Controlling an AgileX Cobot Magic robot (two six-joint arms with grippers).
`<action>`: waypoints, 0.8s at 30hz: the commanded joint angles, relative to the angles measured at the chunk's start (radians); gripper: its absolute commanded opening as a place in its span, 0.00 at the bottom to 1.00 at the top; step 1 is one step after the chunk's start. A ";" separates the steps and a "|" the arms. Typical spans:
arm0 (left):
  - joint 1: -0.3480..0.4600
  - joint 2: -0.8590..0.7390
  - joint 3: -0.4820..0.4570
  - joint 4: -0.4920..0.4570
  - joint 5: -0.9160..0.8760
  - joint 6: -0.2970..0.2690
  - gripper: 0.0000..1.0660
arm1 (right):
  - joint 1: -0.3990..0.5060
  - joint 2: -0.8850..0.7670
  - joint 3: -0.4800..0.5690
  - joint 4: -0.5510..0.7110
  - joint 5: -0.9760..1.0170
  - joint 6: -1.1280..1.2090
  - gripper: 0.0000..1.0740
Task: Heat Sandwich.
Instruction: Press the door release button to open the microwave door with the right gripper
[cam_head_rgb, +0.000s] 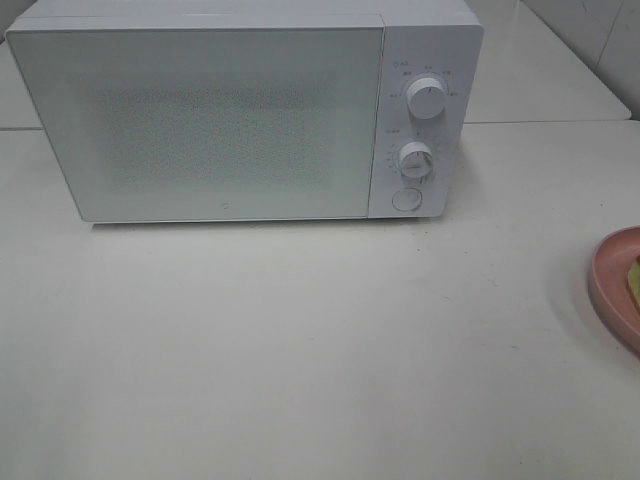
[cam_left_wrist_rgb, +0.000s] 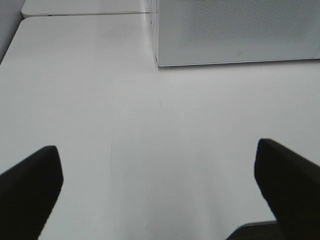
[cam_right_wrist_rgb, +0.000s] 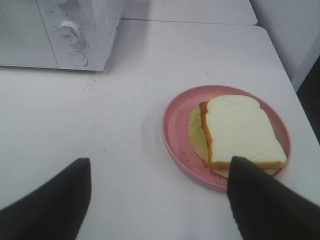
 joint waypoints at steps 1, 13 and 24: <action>0.001 -0.023 0.002 -0.004 0.001 -0.001 0.94 | -0.007 -0.028 0.000 -0.005 -0.006 -0.008 0.69; 0.001 -0.023 0.002 -0.004 0.001 -0.001 0.94 | -0.007 -0.028 0.000 -0.005 -0.007 -0.008 0.69; 0.001 -0.023 0.002 -0.004 0.001 -0.001 0.94 | -0.007 0.060 -0.051 0.019 -0.060 -0.009 0.69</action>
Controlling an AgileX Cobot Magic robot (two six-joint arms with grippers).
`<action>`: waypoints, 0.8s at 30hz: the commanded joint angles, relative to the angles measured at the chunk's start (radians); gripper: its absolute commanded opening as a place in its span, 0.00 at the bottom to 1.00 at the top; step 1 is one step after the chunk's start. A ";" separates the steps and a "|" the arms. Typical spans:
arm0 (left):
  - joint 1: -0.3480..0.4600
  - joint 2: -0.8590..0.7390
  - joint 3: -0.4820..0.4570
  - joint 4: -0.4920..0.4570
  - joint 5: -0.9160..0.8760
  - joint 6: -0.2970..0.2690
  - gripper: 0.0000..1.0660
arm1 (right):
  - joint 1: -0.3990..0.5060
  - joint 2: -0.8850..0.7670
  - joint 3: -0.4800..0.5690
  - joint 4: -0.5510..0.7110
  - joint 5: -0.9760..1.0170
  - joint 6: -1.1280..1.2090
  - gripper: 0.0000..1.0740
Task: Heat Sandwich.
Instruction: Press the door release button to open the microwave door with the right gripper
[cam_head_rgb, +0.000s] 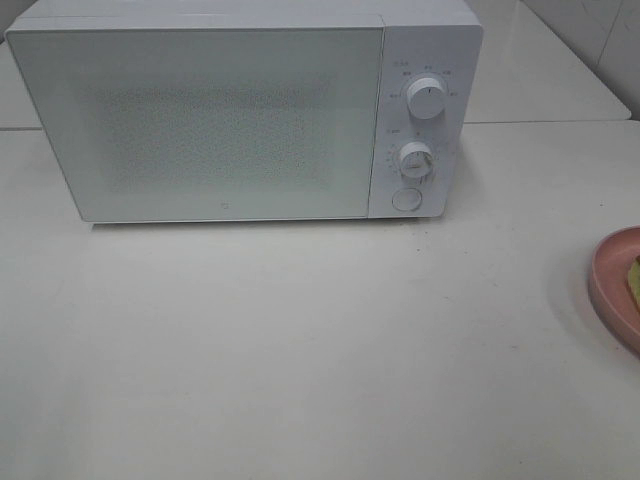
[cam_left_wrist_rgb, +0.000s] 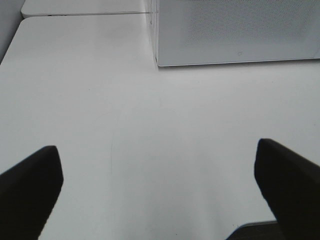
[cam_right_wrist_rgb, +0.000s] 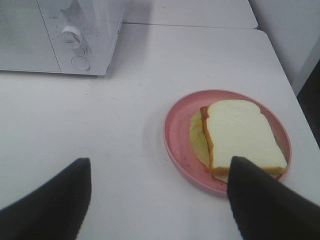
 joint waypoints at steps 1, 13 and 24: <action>0.001 -0.023 0.002 -0.004 0.001 -0.001 0.94 | -0.007 0.048 -0.028 0.013 -0.058 -0.009 0.69; 0.001 -0.023 0.002 -0.004 0.001 -0.001 0.94 | -0.007 0.222 -0.028 0.013 -0.247 -0.009 0.69; 0.001 -0.023 0.002 -0.004 0.001 -0.001 0.94 | -0.007 0.386 -0.028 0.013 -0.413 -0.009 0.69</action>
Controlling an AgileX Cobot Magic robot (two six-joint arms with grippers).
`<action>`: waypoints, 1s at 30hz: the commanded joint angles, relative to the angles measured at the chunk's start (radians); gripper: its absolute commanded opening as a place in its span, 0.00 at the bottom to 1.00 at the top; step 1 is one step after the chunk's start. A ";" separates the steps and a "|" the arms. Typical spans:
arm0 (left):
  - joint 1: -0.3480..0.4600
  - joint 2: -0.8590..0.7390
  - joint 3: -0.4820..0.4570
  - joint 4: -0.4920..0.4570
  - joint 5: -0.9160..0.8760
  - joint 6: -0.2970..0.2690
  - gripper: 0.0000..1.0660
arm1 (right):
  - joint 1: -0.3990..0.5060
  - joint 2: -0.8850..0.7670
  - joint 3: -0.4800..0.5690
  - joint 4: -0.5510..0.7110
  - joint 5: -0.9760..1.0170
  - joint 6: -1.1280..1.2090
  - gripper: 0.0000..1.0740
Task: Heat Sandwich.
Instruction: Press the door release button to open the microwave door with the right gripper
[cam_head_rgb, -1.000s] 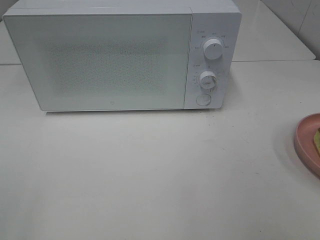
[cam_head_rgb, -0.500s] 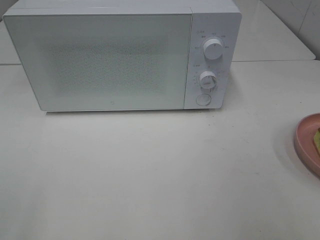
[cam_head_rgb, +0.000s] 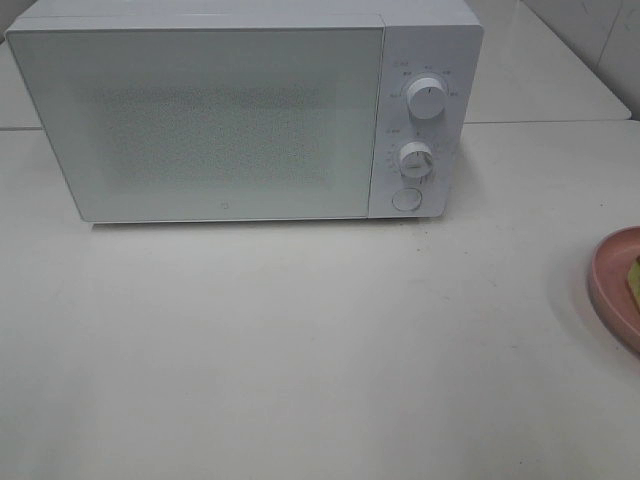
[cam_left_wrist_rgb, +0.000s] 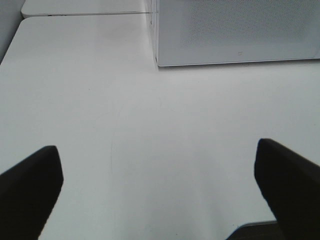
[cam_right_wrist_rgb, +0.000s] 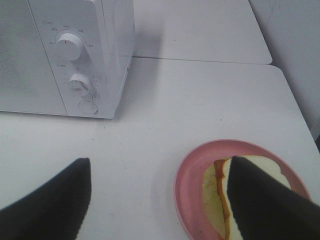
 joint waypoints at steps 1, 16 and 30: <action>0.001 -0.023 0.002 -0.004 0.001 -0.001 0.94 | -0.007 0.051 -0.008 0.001 -0.065 -0.009 0.69; 0.001 -0.023 0.002 -0.004 0.001 -0.001 0.94 | -0.007 0.323 -0.008 0.001 -0.288 0.004 0.69; 0.001 -0.023 0.002 -0.004 0.001 -0.001 0.94 | -0.007 0.524 -0.008 0.002 -0.531 0.034 0.69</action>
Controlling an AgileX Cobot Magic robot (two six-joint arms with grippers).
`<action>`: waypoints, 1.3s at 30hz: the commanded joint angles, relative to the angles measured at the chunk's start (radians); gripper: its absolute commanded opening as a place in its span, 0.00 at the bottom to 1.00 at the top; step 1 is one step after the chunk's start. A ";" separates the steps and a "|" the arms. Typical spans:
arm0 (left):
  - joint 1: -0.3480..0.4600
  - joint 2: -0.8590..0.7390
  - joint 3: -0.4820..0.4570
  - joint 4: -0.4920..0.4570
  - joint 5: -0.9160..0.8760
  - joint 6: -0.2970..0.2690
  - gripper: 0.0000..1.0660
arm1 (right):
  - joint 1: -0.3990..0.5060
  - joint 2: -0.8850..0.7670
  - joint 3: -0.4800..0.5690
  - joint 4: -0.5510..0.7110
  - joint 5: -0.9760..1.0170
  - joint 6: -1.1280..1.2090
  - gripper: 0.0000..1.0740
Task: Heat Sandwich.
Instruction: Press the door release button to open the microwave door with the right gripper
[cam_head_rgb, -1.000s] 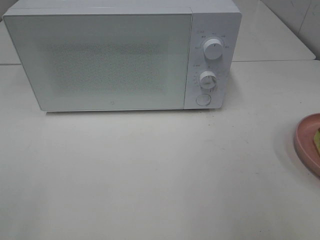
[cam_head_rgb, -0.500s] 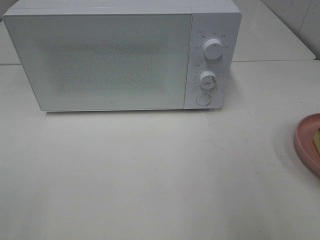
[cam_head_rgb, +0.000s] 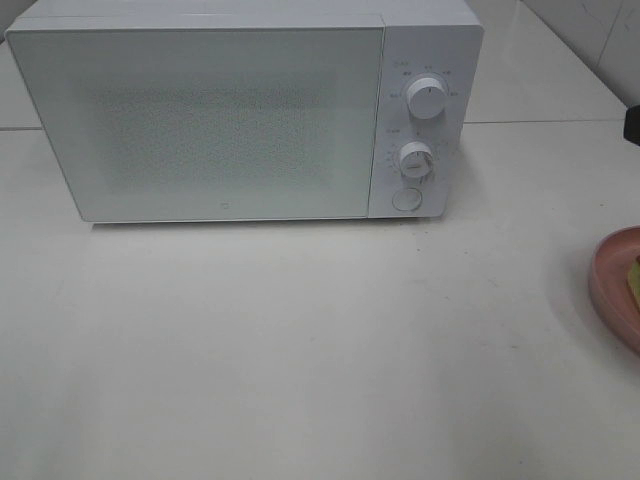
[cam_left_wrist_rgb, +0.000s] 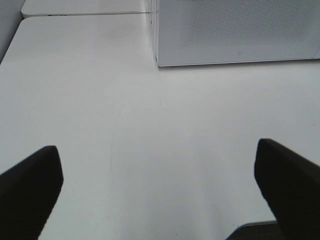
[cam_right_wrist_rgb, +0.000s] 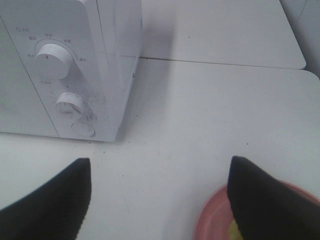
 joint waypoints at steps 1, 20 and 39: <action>0.001 -0.023 0.002 -0.004 0.001 -0.001 0.94 | -0.007 0.039 -0.008 0.001 -0.087 0.014 0.69; 0.001 -0.023 0.002 -0.004 0.001 -0.001 0.94 | -0.004 0.241 0.166 0.027 -0.659 0.009 0.69; 0.001 -0.023 0.002 -0.004 0.001 -0.001 0.94 | 0.280 0.471 0.321 0.492 -1.127 -0.308 0.69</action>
